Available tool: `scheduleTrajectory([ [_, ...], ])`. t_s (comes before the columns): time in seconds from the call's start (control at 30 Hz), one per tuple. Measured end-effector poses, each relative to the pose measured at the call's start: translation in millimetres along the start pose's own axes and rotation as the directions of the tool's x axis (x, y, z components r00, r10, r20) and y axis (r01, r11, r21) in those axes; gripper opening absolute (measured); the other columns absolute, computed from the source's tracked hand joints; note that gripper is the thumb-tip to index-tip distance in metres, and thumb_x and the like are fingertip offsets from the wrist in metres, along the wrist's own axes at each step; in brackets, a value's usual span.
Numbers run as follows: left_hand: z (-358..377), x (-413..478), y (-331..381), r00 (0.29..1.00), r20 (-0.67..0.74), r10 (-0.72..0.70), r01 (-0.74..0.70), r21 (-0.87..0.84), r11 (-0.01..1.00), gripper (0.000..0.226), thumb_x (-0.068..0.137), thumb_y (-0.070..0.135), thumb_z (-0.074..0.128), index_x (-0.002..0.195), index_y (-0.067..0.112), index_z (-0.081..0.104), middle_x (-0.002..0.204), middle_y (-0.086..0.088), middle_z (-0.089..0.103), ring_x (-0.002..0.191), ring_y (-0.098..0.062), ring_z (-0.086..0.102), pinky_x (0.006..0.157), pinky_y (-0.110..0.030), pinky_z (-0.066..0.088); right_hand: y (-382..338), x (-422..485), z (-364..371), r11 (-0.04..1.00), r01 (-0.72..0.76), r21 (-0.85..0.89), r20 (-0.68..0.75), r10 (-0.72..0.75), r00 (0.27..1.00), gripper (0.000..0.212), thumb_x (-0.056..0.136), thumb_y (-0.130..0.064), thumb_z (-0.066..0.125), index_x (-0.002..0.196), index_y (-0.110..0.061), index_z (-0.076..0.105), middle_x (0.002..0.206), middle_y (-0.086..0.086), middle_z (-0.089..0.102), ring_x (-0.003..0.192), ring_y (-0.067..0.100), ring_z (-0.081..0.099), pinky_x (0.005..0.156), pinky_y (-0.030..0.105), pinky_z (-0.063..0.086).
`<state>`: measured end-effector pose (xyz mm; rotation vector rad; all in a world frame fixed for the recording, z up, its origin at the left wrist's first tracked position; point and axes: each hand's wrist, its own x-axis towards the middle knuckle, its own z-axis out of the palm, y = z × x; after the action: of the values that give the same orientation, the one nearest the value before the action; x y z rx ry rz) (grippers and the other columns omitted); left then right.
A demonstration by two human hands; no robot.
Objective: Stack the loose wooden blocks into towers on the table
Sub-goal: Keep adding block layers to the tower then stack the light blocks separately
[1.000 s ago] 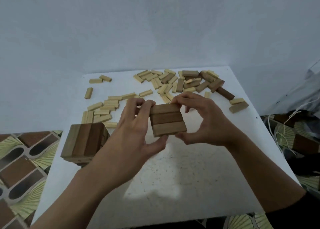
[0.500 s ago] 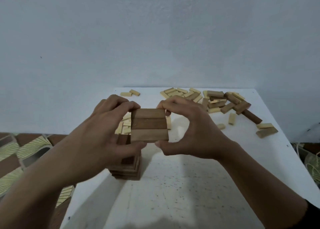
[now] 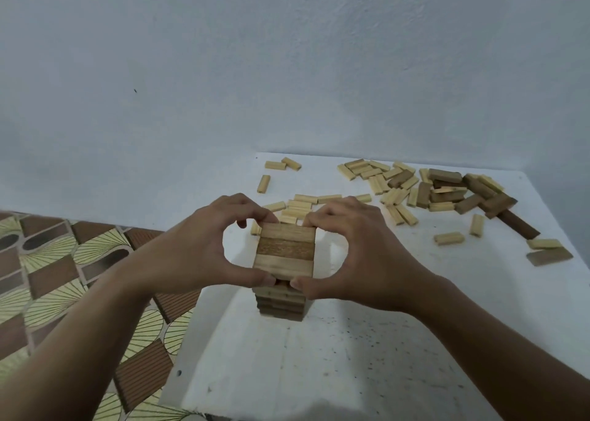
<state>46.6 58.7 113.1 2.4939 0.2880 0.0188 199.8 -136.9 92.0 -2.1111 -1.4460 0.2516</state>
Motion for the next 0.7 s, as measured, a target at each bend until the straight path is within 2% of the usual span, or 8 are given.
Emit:
scheduleTrajectory([
  [0.17,2.5,1.9,-5.5,1.0,-0.019,0.003,-0.003,-0.017,1.0,0.065,0.062,0.05,0.09,0.12,0.046,0.059,0.122,0.02,0.055,0.114,-0.008,0.049,0.085,-0.018,0.035,-0.2,0.2,-1.5,1.0,-0.011,-0.001,0.009,0.011,1.0,0.079,0.063,-0.067,0.082,0.129,-0.03,0.061,0.125,-0.023,0.054,0.118,-0.01,0.03,0.103,0.025,0.018],
  [0.3,2.5,3.3,-7.1,1.0,-0.012,0.004,-0.004,-0.038,0.999,0.065,0.061,0.048,0.091,0.119,0.045,0.06,0.123,0.019,0.056,0.116,-0.009,0.049,0.086,-0.018,0.036,0.4,0.1,-1.3,1.0,-0.018,-0.005,0.015,0.018,1.0,0.082,0.059,-0.075,0.078,0.128,-0.032,0.062,0.122,-0.024,0.055,0.116,-0.008,0.033,0.103,0.027,0.021],
  [0.4,2.3,2.8,-8.0,1.0,0.004,0.004,-0.004,-0.048,0.999,0.065,0.06,0.05,0.09,0.118,0.046,0.06,0.123,0.02,0.056,0.115,-0.007,0.049,0.085,-0.014,0.036,0.8,-0.2,0.8,1.0,-0.017,-0.004,0.021,0.017,1.0,0.082,0.058,-0.078,0.07,0.126,-0.033,0.062,0.121,-0.024,0.055,0.116,-0.006,0.036,0.102,0.028,0.022],
  [0.6,4.1,1.8,-11.4,1.0,0.018,0.0,0.001,-0.054,0.999,0.069,0.057,0.057,0.087,0.12,0.045,0.059,0.123,0.02,0.057,0.116,-0.004,0.048,0.081,-0.004,0.034,1.5,-1.1,3.3,1.0,-0.014,-0.002,0.029,0.014,0.999,0.082,0.058,-0.079,0.068,0.126,-0.034,0.063,0.123,-0.024,0.057,0.117,-0.005,0.037,0.101,0.027,0.02],
  [0.7,5.8,0.9,-12.0,1.0,0.017,0.002,-0.001,-0.057,0.998,0.069,0.058,0.057,0.087,0.12,0.047,0.059,0.124,0.019,0.056,0.117,-0.005,0.048,0.08,-0.009,0.038,1.9,-2.3,4.1,1.0,-0.016,0.0,0.03,0.016,0.999,0.082,0.057,-0.079,0.069,0.126,-0.034,0.063,0.122,-0.025,0.057,0.116,-0.007,0.037,0.102,0.029,0.022],
])
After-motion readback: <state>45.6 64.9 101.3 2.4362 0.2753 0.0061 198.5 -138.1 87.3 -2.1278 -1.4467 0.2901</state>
